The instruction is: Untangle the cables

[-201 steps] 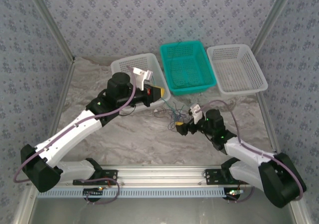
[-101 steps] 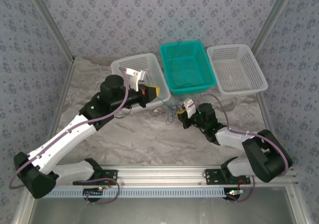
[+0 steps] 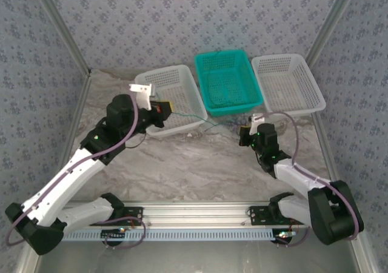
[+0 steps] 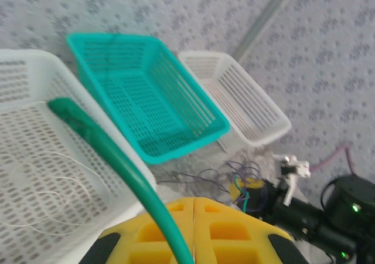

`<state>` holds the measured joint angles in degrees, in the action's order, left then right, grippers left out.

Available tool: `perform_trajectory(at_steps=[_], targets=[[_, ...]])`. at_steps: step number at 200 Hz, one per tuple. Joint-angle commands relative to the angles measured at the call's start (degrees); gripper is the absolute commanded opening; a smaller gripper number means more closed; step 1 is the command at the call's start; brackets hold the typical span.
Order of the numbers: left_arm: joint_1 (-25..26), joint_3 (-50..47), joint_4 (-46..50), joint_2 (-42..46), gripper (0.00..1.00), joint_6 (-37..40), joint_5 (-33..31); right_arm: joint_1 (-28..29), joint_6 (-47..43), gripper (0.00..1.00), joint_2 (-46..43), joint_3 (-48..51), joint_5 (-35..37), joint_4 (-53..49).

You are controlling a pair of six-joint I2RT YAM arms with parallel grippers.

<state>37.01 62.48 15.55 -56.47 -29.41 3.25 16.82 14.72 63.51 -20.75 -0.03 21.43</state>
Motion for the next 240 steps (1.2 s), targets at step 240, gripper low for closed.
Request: perform_trajectory(at_steps=[240], targets=[[-5.5, 33.6, -34.1, -52.0, 0.0, 2.0, 11.1, 10.6, 26.9, 0.0, -32.4, 3.0, 11.8, -42.8]])
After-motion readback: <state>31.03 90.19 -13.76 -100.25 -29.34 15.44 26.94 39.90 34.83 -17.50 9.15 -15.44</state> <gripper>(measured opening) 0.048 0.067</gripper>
